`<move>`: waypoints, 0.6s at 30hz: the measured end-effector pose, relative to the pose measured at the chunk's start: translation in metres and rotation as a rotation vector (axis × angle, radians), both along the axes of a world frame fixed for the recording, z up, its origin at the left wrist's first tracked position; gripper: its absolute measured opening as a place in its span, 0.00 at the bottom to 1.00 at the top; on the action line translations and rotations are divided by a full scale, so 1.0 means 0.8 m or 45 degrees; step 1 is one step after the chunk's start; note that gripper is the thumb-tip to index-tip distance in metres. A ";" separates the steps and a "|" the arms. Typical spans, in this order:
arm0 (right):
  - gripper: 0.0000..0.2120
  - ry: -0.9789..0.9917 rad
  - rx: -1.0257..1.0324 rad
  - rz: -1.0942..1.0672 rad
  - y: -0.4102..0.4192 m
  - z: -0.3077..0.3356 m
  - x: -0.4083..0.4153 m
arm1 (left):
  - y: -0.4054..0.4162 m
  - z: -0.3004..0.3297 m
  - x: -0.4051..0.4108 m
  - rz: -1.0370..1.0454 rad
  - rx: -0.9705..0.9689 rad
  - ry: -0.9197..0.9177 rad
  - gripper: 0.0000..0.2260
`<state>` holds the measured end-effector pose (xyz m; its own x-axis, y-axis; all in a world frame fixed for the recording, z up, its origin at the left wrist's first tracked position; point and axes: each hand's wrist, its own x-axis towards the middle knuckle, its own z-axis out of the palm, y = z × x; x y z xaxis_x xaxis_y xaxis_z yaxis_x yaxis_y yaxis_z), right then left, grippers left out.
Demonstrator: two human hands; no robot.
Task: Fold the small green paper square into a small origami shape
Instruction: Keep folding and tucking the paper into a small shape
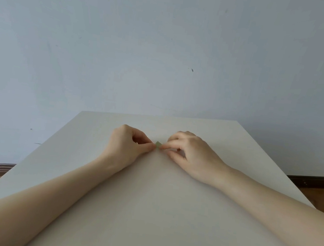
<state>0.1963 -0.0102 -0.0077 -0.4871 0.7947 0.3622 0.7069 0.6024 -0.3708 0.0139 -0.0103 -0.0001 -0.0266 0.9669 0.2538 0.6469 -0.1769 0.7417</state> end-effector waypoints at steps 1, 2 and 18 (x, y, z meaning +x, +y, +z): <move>0.12 -0.031 0.005 -0.004 0.000 0.000 0.000 | 0.001 0.000 0.000 -0.002 0.009 0.010 0.06; 0.12 -0.051 0.011 -0.007 -0.001 0.000 0.000 | 0.001 0.000 -0.001 -0.006 0.016 0.019 0.06; 0.16 -0.073 0.047 -0.024 0.004 0.002 -0.001 | 0.018 -0.004 -0.004 -0.105 0.015 0.068 0.05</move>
<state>0.1955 -0.0068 -0.0064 -0.4931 0.7903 0.3637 0.7375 0.6015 -0.3072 0.0108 0.0043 -0.0032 0.0670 0.9621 0.2643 0.6683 -0.2400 0.7041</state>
